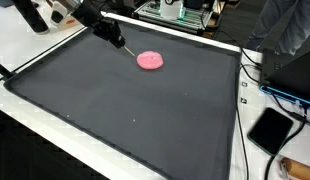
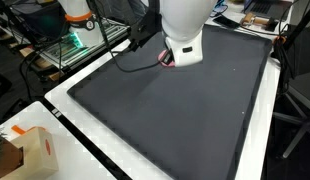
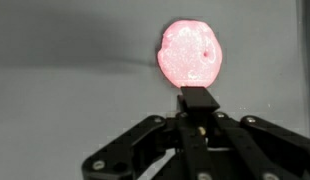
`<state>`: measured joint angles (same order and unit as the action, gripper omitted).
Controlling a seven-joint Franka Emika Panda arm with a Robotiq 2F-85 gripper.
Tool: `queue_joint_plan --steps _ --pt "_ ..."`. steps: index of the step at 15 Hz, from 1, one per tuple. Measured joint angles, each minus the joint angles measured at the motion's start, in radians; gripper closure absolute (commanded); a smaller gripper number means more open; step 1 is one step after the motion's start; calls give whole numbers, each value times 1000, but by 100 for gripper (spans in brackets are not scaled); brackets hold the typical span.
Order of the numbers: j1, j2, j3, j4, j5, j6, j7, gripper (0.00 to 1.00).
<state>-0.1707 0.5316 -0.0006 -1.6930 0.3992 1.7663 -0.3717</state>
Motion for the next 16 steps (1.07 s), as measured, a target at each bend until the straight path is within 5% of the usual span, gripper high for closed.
queue_joint_plan --steps 16 --pt "156 -5 34 71 -219 33 107 97"
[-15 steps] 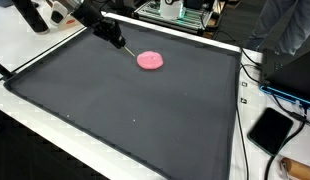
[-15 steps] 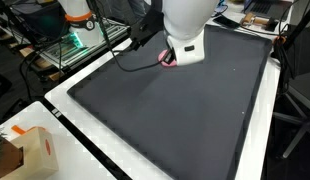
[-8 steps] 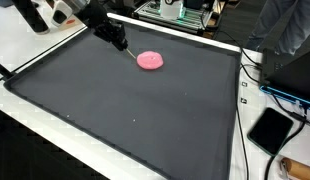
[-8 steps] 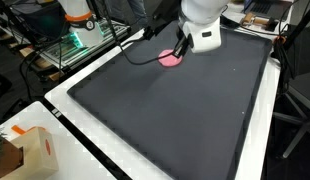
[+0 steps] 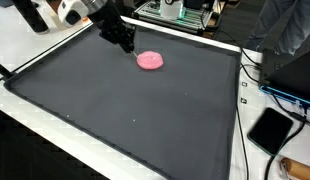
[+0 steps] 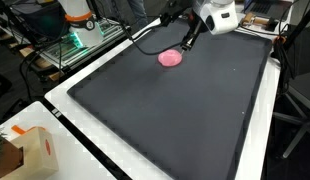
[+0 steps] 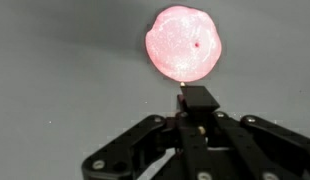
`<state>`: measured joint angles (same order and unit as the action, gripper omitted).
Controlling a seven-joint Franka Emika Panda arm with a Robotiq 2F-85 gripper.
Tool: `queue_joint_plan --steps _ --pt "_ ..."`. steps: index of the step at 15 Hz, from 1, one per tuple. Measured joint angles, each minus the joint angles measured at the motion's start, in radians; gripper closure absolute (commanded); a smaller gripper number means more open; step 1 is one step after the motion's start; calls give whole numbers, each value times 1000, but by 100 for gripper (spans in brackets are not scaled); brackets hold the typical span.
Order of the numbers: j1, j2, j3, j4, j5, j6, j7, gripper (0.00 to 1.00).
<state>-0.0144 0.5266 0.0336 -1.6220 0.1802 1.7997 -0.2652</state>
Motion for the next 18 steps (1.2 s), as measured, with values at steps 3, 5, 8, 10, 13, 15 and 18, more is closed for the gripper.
queue_joint_plan --steps 3,5,8,10,13,15,18 --pt "34 -4 9 0 -62 17 8 97" --pt "55 -6 16 0 -102 25 9 97" --pt "88 -9 31 -1 -163 36 9 97" --pt "110 -10 41 -3 -204 50 9 97" --pt "147 -12 53 -13 -282 73 9 97" --pt "169 -15 62 -29 -329 89 9 97" --pt "199 -24 73 -64 -393 107 9 97"
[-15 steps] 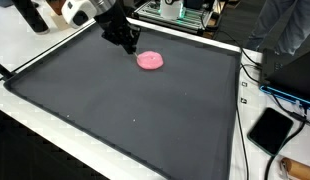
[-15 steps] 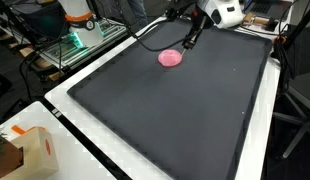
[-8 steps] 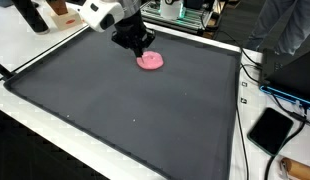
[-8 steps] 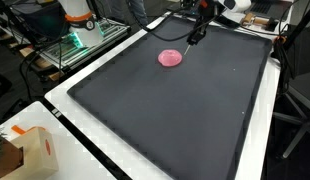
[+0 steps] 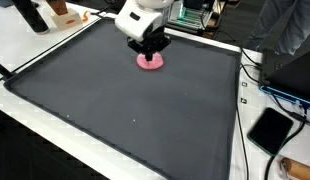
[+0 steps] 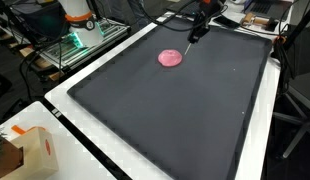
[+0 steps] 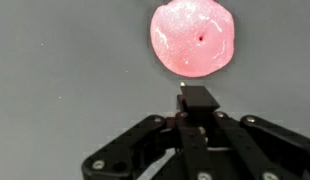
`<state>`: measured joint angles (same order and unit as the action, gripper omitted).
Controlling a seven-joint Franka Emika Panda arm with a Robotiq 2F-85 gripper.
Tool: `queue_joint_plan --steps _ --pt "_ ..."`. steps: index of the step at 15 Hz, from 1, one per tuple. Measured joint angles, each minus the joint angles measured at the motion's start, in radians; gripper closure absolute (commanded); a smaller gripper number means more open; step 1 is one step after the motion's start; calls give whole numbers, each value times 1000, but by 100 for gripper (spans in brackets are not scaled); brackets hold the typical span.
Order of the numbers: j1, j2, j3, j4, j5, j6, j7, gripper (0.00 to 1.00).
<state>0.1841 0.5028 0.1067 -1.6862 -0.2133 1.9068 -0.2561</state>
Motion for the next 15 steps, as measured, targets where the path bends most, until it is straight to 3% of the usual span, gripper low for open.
queue_joint_plan --steps 8,15 --pt "56 -61 22 -128 -137 72 24 97" --pt "71 -151 47 -246 -164 88 64 97"
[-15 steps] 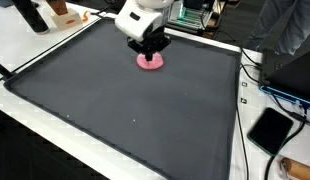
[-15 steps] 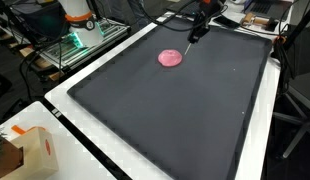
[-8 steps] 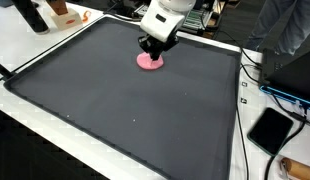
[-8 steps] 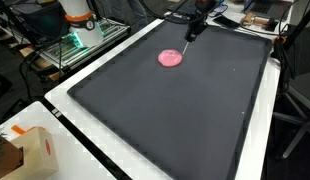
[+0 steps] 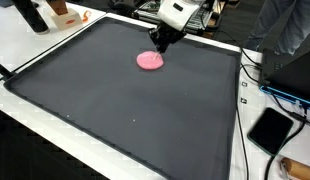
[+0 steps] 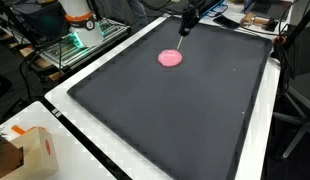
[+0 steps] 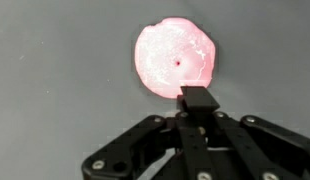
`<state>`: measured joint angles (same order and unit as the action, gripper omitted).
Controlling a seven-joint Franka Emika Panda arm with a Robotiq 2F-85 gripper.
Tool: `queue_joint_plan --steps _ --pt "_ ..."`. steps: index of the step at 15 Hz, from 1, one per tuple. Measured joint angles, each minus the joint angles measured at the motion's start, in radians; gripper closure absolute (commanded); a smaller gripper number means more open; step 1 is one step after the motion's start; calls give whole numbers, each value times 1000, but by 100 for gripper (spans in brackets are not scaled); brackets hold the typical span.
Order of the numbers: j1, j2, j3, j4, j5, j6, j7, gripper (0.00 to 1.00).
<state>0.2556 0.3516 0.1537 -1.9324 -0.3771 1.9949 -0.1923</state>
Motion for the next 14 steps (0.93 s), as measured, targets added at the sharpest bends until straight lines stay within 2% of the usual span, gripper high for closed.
queue_joint_plan --steps 14 --pt "1 -142 39 -160 2 51 41 97"
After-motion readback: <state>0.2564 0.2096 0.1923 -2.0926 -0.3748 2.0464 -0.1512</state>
